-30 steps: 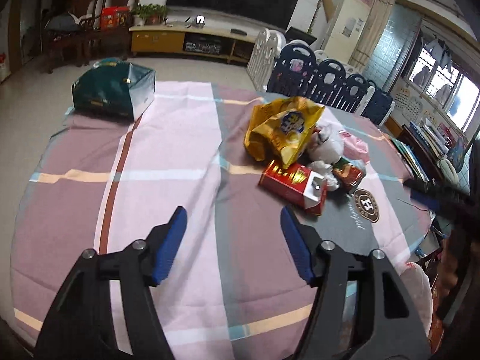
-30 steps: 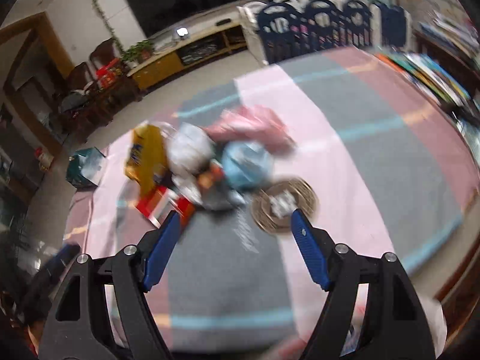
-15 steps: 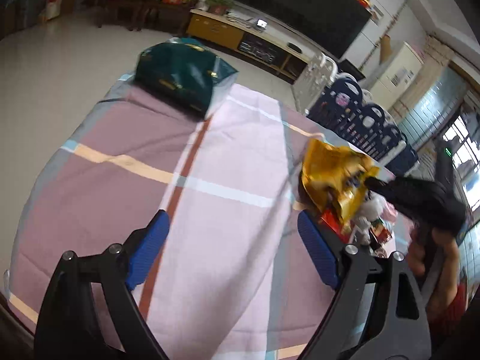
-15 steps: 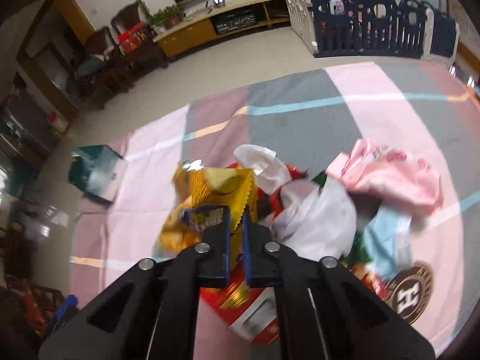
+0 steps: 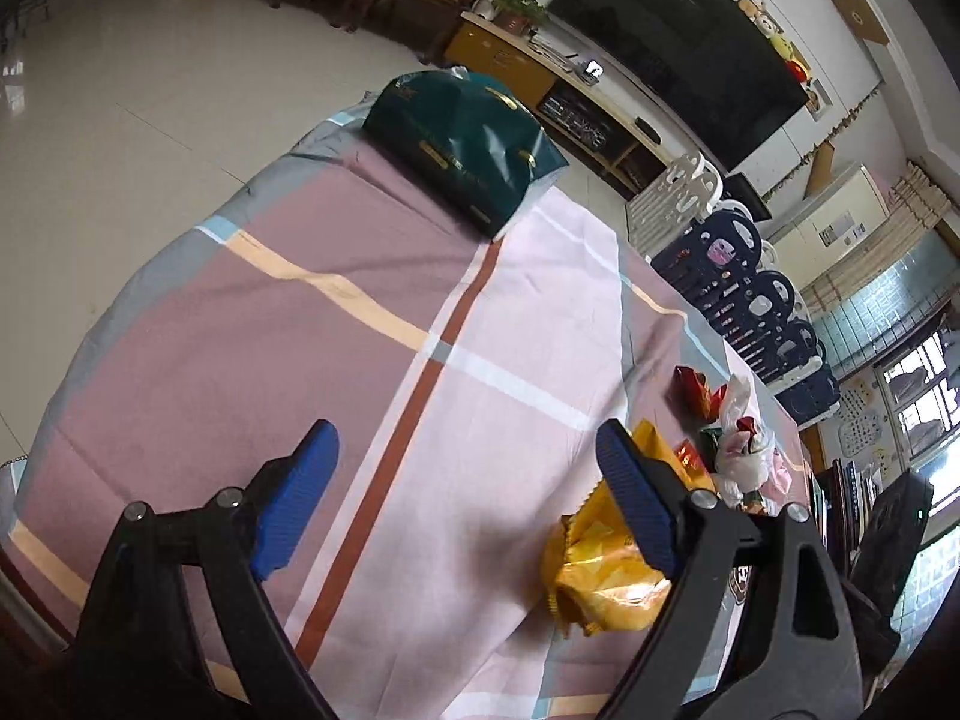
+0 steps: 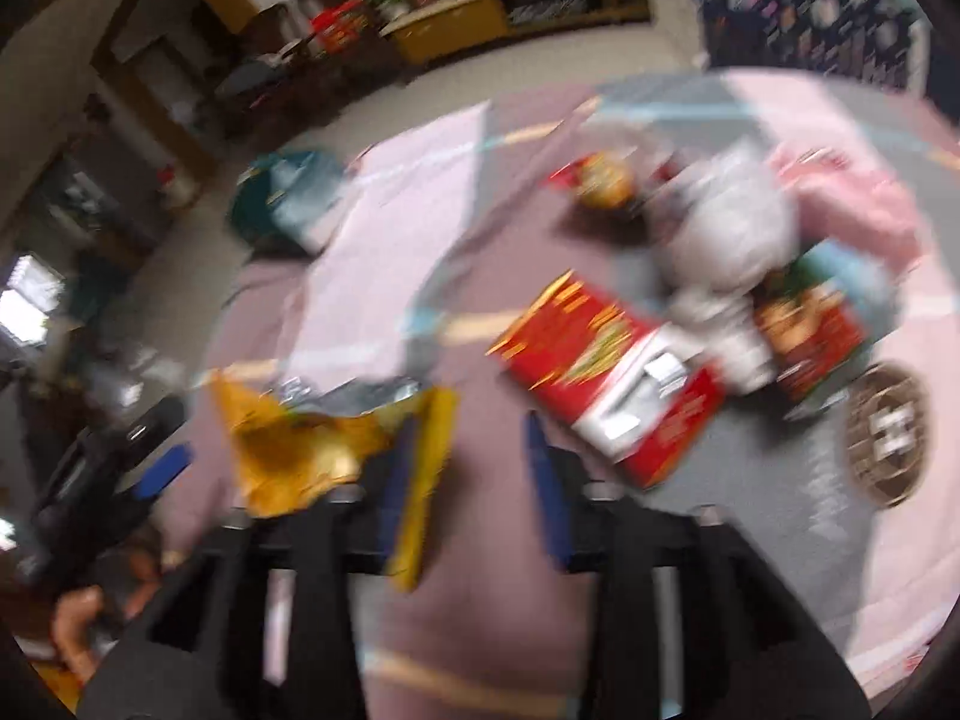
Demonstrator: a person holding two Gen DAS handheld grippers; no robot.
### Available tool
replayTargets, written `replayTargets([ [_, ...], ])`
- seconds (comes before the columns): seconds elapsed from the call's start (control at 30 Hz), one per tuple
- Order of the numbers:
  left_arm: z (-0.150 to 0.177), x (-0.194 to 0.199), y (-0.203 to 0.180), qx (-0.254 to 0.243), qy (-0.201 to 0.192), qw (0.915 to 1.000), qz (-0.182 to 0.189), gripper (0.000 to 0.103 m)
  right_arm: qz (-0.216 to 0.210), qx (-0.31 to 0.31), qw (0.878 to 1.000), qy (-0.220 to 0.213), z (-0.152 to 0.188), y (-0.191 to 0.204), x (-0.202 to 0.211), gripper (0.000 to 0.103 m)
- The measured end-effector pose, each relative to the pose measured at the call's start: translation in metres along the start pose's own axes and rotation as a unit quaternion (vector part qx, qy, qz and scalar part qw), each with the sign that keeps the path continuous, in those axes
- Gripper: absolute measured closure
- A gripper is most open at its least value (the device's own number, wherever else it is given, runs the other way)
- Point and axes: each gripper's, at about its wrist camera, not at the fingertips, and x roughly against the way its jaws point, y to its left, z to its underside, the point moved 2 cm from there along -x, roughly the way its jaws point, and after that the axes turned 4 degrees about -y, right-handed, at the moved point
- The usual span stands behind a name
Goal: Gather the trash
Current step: 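Grasp the yellow chip bag with the left tool while the right tool grasps the red cigarette box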
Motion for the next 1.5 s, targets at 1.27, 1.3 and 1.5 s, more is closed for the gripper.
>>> replayTargets([
  [1.27, 0.029, -0.022, -0.060, -0.085, 0.056, 0.9855, 0.136, 0.089, 0.104, 0.131, 0.986, 0.025, 0.016, -0.012, -0.028, 0.043],
  [1.3, 0.028, -0.018, -0.062, -0.091, 0.046, 0.9854, 0.137, 0.090, 0.103, 0.125, 0.987, 0.010, 0.018, -0.013, -0.013, 0.043],
  [1.5, 0.033, 0.027, -0.088, -0.175, -0.033, 0.9808, 0.079, 0.090, 0.081, 0.054, 0.993, -0.063, 0.039, -0.040, 0.092, 0.043],
])
